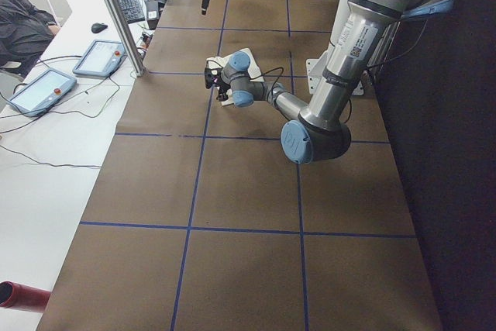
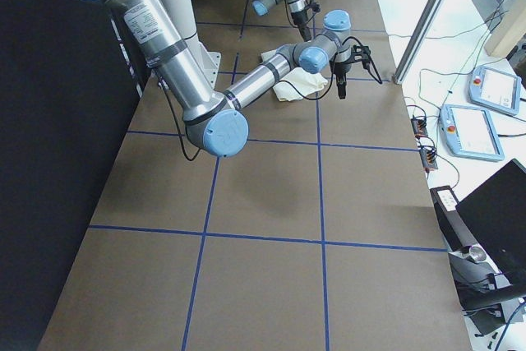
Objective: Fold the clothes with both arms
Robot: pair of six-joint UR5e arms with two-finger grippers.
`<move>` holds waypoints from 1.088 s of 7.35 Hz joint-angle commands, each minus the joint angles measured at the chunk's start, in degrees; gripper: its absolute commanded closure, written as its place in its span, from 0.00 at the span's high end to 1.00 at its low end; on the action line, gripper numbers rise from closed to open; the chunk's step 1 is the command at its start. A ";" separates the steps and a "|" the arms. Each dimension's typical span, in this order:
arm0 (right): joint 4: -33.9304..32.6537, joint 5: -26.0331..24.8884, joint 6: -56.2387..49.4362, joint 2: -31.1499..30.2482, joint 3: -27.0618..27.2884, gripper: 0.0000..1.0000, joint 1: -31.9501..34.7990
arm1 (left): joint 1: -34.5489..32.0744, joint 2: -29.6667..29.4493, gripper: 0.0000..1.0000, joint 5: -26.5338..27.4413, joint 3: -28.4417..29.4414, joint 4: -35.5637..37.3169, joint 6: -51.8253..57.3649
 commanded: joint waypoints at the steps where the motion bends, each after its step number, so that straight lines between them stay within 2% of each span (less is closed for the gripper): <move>1: 0.15 -0.44 0.00 -0.53 0.20 1.00 0.05 | 1.36 -0.24 0.50 0.23 0.02 -0.06 -0.35; 2: 0.15 -0.44 0.00 -0.44 0.20 1.00 0.05 | 1.88 -0.24 0.08 0.23 -0.15 -0.15 -0.36; 3: 0.15 -0.44 0.00 -0.44 0.20 1.00 0.05 | 1.89 0.02 0.00 0.32 -0.50 -0.15 -0.18; 6: 0.15 -0.61 0.17 -0.62 0.20 1.00 -0.04 | 1.01 1.08 0.00 1.28 -1.30 -0.06 1.48; 7: 0.15 -0.61 0.17 -0.62 0.20 1.00 -0.04 | 0.84 0.55 0.00 4.07 -0.95 0.46 4.01; 8: 0.23 -0.61 0.17 -0.88 0.29 1.00 -0.12 | -0.73 -1.54 0.00 4.53 0.88 0.46 4.12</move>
